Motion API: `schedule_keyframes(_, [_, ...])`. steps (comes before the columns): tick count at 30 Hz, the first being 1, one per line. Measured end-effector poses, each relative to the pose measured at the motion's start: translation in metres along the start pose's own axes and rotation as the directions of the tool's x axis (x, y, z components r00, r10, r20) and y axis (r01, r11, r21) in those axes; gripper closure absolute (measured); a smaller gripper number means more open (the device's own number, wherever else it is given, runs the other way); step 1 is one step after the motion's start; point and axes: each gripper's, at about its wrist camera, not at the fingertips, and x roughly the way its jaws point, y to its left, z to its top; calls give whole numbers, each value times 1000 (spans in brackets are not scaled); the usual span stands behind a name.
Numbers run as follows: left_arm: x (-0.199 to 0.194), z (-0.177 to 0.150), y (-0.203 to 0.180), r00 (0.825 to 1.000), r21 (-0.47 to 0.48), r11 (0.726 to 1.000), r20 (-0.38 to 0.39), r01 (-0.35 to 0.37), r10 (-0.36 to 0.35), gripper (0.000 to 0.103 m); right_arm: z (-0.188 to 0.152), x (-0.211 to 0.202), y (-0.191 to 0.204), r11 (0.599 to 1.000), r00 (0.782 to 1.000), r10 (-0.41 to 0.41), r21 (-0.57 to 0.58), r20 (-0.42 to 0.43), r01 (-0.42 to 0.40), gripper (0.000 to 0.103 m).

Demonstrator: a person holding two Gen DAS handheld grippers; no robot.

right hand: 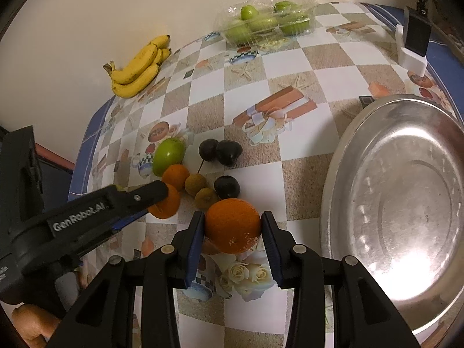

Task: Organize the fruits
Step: 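Carry both held oranges over the steel bowl with both tools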

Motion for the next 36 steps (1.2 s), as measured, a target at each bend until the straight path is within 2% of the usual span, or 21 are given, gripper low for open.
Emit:
schedule_keyframes(10, [-5, -6, -25, 999, 29, 999, 16, 31, -31, 66, 4, -20, -38, 993, 997, -77, 97, 32, 73, 62])
schedule_keyframes(18, [3, -26, -75, 996, 129, 988, -22, 84, -82, 66, 7, -41, -95, 962, 984, -169, 224, 51, 154, 62])
schedule_keyframes(23, [11, -44, -113, 992, 223, 967, -60, 124, -113, 66, 6, -51, -128, 937, 978, -201, 302, 53, 176, 62])
schedule_keyframes(29, [32, -69, -156, 986, 350, 923, -108, 159, -129, 66, 4, -61, -155, 910, 971, -233, 366, 61, 195, 62])
schedule_keyframes(32, [48, -77, -168, 982, 378, 909, -139, 175, -132, 66, 3, -61, -164, 900, 969, -242, 385, 54, 204, 62])
schedule_keyframes(36, [65, -80, -169, 977, 365, 912, -167, 187, -134, 66, 2, -60, -173, 893, 967, -249, 399, 51, 209, 62])
